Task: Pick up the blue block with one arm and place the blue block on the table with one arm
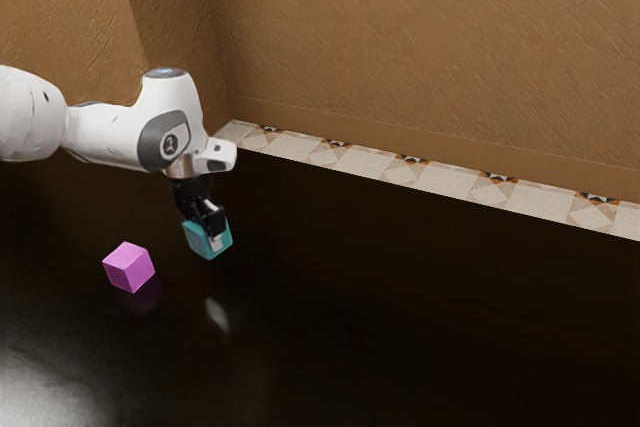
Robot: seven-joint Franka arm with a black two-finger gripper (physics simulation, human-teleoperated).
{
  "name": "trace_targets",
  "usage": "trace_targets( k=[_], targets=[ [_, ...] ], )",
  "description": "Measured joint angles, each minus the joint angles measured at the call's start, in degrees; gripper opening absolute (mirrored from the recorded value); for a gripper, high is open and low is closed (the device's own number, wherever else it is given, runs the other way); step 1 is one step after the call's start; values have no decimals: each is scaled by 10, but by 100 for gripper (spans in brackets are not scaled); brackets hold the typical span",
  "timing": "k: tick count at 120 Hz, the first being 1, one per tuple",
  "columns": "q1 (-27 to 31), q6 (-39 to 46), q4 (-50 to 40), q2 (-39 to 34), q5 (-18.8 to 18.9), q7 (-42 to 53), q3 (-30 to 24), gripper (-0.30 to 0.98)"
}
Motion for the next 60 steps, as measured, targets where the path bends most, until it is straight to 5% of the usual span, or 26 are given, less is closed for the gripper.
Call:
trace_targets(
  k=[38, 46, 60],
  targets=[
    [0, -2, 6, 12, 1, -8, -4, 55],
    [-1, -14, 6, -39, -1, -10, -11, 59],
    [-3, -96, 13, -230, -7, -4, -30, 63]
  ],
)
